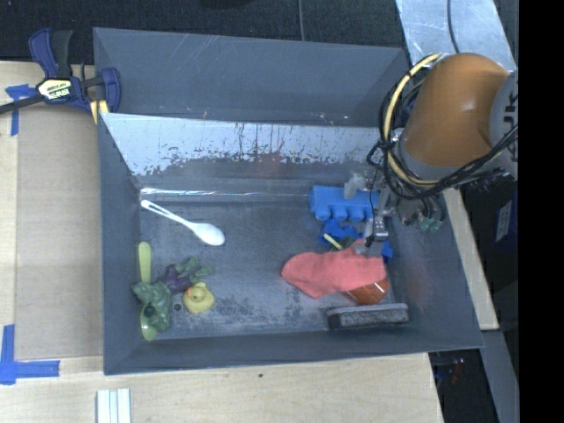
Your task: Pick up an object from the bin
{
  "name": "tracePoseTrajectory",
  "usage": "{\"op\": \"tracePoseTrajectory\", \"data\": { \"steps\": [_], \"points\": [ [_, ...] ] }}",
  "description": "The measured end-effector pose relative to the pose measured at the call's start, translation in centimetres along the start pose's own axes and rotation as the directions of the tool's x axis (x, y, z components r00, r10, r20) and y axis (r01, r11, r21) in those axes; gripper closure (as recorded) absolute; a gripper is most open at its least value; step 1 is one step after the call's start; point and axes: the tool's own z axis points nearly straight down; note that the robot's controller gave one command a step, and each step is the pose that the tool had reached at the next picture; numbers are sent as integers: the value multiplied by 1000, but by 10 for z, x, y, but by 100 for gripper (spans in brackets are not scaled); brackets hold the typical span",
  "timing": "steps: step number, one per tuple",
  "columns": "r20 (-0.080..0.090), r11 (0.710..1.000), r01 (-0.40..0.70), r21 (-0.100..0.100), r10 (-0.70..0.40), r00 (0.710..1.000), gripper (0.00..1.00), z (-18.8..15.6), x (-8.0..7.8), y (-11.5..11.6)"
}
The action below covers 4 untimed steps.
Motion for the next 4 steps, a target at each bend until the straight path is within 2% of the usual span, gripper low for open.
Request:
{"op": "tracePoseTrajectory", "data": {
  "steps": [1, 2, 3, 4],
  "points": [
    [8, 1000, 2, 1, -2, 1000, 0, -4, -2, 0],
    [9, 992, -123, 0, 123, 992, 0, 16, 2, 24],
    [10, 998, -56, 0, 56, 998, 0, 51, -8, 19],
    [11, 989, -146, -3, 146, 989, 100, 73, 10, 47]
  ]
}}
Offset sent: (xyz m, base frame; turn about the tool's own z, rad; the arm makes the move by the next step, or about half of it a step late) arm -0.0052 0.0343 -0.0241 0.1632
